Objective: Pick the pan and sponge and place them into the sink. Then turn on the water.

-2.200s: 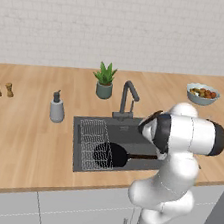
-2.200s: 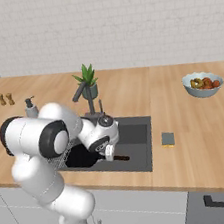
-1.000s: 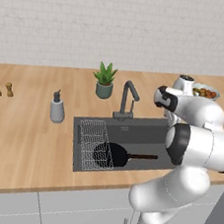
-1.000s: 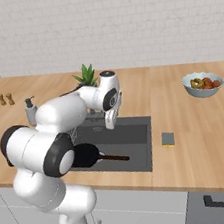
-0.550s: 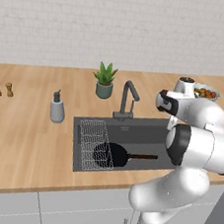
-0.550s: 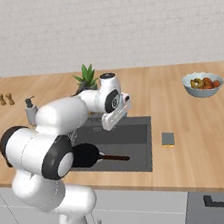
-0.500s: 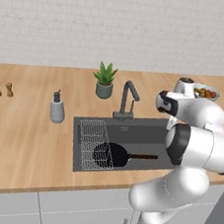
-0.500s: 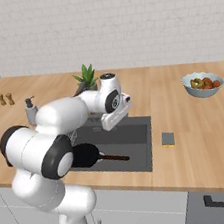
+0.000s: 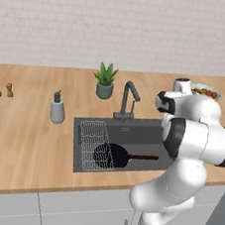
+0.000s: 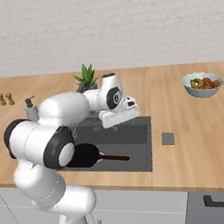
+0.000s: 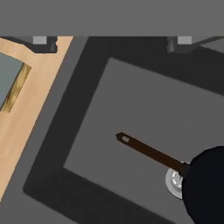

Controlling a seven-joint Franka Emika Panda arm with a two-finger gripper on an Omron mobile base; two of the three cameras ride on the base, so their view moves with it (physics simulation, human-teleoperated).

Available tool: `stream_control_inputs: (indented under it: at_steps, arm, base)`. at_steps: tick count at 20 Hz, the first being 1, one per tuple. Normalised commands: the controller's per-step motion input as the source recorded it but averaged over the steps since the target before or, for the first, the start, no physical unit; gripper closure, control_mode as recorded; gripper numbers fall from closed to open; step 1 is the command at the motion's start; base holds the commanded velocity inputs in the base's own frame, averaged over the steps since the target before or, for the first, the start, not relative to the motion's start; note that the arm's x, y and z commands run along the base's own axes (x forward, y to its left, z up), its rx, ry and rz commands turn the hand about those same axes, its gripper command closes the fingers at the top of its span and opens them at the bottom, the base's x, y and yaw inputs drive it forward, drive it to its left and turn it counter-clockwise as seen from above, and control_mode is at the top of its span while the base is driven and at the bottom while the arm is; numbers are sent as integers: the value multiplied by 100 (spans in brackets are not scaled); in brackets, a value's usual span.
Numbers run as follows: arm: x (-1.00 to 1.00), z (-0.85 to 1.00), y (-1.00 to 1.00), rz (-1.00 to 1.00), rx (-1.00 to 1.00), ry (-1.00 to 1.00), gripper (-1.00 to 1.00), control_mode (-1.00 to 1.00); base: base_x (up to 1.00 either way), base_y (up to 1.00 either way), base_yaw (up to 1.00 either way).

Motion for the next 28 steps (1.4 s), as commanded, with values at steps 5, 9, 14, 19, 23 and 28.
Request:
stream_control_inputs:
  at_steps: [5,9,14,19,23,28]
  arm:
    - [-8,0,-37,-17,5,0,-100,-100]
    - [0,0,-34,-5,10,0,-100,-100]
    - [0,-6,-46,-3,8,-1,-100,-100]
    - [0,-21,-42,-3,2,-1,-100,-100]
    - [0,-23,-39,-1,0,-2,-100,-100]
    - [0,-11,-43,-1,0,0,-100,-100]
  base:
    - [0,0,0]
    - [0,0,0]
    - [0,0,0]
    - [0,0,0]
    - [0,0,0]
    - [0,0,0]
